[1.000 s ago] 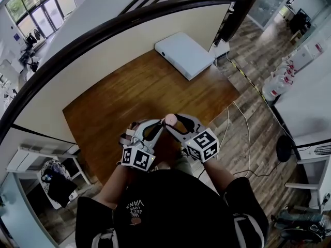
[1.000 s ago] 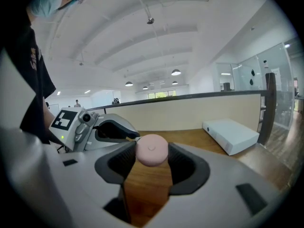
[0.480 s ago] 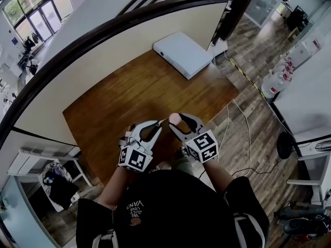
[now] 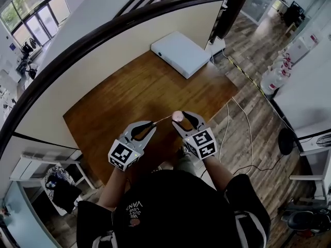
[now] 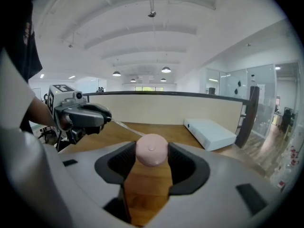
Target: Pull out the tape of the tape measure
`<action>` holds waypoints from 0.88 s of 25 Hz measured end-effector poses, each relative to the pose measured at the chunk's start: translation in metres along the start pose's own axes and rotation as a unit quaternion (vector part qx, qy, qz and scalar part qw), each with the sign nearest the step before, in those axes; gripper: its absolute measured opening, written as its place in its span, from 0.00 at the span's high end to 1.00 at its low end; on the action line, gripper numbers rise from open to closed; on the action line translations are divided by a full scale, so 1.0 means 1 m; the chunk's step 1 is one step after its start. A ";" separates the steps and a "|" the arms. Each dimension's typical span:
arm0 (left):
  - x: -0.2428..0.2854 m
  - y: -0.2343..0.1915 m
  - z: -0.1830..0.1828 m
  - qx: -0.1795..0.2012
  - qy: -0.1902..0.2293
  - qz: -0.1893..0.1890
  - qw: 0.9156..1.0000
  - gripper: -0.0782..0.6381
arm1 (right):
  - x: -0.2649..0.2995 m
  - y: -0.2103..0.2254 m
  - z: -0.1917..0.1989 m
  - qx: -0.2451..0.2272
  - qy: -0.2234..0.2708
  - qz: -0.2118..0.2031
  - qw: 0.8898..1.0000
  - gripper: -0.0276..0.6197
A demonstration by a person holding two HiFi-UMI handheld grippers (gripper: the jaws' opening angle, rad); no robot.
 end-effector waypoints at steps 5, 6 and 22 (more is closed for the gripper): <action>-0.011 -0.008 0.012 -0.051 0.003 -0.005 0.999 0.81 | 0.004 0.002 0.005 -0.010 -0.012 0.004 1.000 0.62; -0.012 -0.007 0.015 -0.054 0.001 -0.004 0.999 0.81 | 0.005 0.001 0.007 -0.012 -0.016 0.006 1.000 0.62; -0.040 -0.007 0.039 -0.084 -0.030 -0.017 0.996 0.81 | 0.016 0.022 0.036 0.038 -0.054 0.035 0.997 0.62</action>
Point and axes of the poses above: the fingertips, and each gripper's own axes: x forward along the fingers, y to its right, z out of its underside, the point moved 2 cm from there along -x, backward along the fingers, and after that the axes turned 4 degrees about x, right-handed, at the moved point
